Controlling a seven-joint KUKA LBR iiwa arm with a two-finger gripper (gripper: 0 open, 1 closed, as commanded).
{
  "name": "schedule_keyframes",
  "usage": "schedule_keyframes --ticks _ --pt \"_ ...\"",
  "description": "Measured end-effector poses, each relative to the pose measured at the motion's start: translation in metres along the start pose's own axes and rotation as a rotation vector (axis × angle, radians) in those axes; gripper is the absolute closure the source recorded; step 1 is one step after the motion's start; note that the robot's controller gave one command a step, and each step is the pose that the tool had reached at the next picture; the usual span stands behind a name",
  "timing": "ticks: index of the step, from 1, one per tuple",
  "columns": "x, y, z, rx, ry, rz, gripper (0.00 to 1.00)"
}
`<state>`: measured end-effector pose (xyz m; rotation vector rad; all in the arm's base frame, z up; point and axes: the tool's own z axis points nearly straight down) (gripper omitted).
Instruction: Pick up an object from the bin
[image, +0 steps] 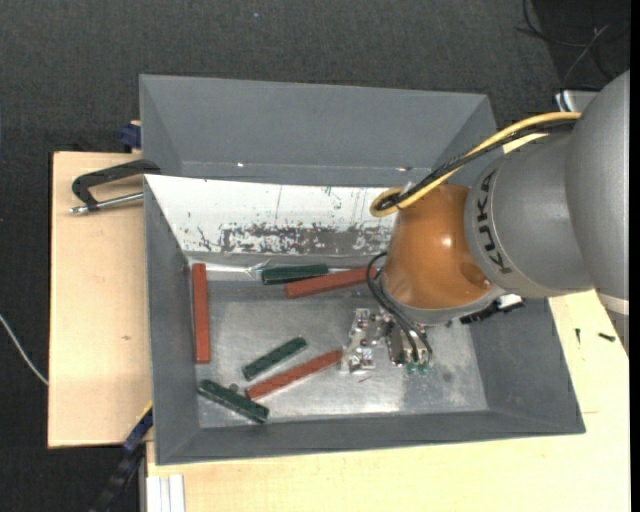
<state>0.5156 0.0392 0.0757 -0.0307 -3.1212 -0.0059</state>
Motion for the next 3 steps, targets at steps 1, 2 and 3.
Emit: schedule_keyframes --ticks 1,2,3 --pt "-0.007 -0.001 0.002 0.001 -0.036 0.003 0.00" --pt "-0.007 -0.001 0.002 0.001 -0.035 0.003 0.00" --pt "-0.007 0.073 -0.001 0.008 -0.021 -0.138 1.00"
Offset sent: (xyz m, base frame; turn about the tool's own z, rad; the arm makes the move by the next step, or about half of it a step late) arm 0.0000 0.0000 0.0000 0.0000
